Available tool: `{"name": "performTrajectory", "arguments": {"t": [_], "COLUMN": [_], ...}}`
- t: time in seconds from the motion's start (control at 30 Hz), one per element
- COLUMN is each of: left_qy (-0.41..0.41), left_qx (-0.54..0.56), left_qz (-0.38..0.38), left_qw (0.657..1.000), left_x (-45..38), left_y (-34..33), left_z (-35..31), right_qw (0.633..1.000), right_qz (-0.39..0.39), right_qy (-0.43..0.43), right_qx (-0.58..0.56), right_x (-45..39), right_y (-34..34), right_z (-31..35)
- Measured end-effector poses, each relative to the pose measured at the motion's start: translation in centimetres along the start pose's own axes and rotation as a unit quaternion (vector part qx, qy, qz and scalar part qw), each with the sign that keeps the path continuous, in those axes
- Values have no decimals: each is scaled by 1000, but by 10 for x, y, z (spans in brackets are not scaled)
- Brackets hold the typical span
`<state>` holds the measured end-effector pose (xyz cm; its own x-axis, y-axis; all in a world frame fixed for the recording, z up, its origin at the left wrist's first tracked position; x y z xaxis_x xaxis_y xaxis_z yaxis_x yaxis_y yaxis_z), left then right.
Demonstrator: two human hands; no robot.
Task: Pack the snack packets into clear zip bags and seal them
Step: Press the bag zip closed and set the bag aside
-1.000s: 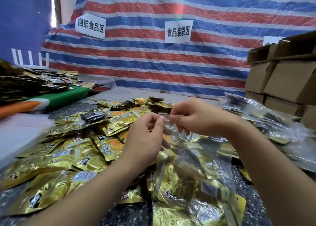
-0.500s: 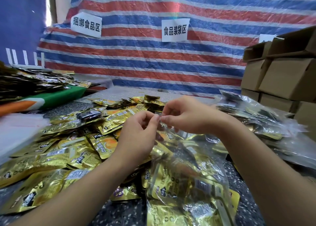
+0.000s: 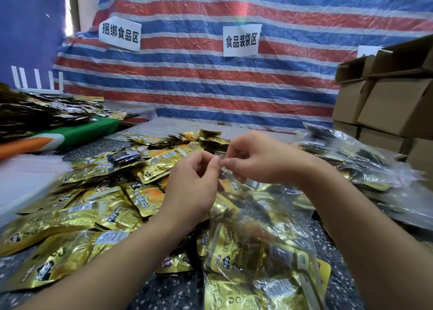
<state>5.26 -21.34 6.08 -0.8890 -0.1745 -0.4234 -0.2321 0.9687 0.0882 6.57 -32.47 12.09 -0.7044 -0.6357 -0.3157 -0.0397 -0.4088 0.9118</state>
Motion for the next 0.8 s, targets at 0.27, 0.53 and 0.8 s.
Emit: {"name": "performTrajectory", "arguments": {"t": [0.27,0.53,0.8], "left_qy": [17,-21,-35], "left_qx": [29,-3,-10], "left_qz": [53,-13,-41], "left_qw": [998,1000,999], "left_x": [-3,0,2], "left_y": [-9,3,9], "left_z": [3,-3,-9], "right_qw": [999,999,999], "right_qz": [-9,29,28], "right_qy": [25,10,-17], "right_qx": [18,39,38], "right_x": [-1,8,31], "right_y": [1,2,13], "right_z": [8,-2,-24]}}
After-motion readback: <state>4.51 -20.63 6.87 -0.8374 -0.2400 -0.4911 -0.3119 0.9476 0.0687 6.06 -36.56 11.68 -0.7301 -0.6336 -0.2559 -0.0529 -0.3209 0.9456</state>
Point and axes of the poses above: each hand's wrist, its own x-axis away from the middle knuckle, its own y-axis out of the back of the hand, z = x × y, the point moved 9 cm from there along -x, towards the middle knuckle, and after that the axes turned 10 degrees about y, right-handed, at the moved point
